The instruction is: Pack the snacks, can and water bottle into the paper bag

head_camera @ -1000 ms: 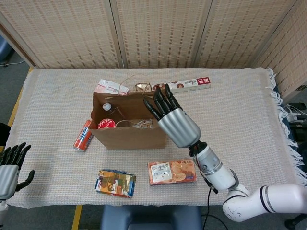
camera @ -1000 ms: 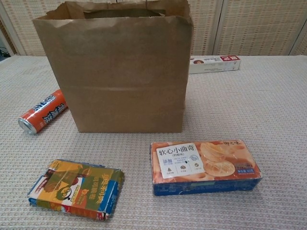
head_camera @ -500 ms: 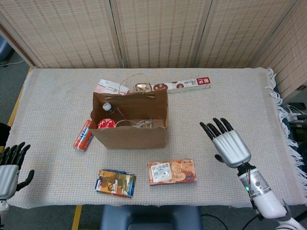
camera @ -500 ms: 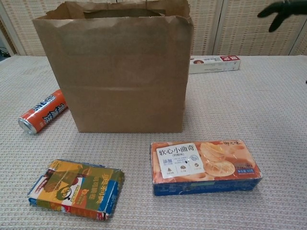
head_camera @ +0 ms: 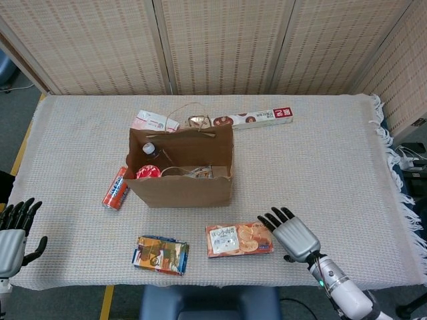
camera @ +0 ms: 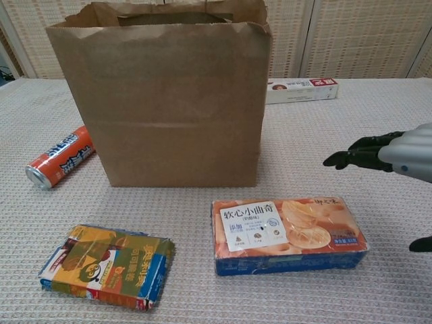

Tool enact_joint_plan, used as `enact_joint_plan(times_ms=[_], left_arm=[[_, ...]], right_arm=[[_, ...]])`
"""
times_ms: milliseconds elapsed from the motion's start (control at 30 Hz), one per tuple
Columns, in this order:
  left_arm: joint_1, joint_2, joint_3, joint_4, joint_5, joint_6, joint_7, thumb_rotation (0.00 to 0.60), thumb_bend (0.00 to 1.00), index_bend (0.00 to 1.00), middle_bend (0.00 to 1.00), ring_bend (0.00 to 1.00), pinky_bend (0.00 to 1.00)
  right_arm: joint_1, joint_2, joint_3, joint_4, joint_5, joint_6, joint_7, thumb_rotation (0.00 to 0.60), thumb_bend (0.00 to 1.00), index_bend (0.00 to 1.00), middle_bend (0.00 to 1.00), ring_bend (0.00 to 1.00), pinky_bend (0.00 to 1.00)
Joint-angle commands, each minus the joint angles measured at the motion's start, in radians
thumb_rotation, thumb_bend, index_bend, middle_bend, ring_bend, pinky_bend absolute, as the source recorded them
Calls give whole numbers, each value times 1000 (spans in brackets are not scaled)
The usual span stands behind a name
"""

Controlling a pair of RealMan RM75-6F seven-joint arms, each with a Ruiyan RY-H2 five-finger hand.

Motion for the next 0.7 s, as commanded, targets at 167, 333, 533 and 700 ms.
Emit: enact_joint_plan(times_ms=[167, 333, 533, 700], left_arm=[[-1, 3, 2, 2, 3, -1, -8, 600, 394, 65, 0, 0, 0], [-1, 4, 2, 3, 5, -3, -12, 600, 394, 65, 0, 0, 0], [-1, 5, 3, 3, 5, -4, -15, 600, 393, 64, 0, 0, 0], [-2, 5, 3, 3, 5, -5, -17, 600, 393, 65, 0, 0, 0]], right_arm=[[37, -190, 66, 71, 161, -12, -154, 600, 0, 0, 0, 0, 27], [60, -303, 98, 150, 224, 4, -214, 600, 0, 0, 0, 0, 27], [72, -386, 126, 232, 266, 19, -228, 600, 0, 0, 0, 0, 29], [65, -402, 120, 250, 221, 29, -201, 600, 40, 183, 175, 190, 282]])
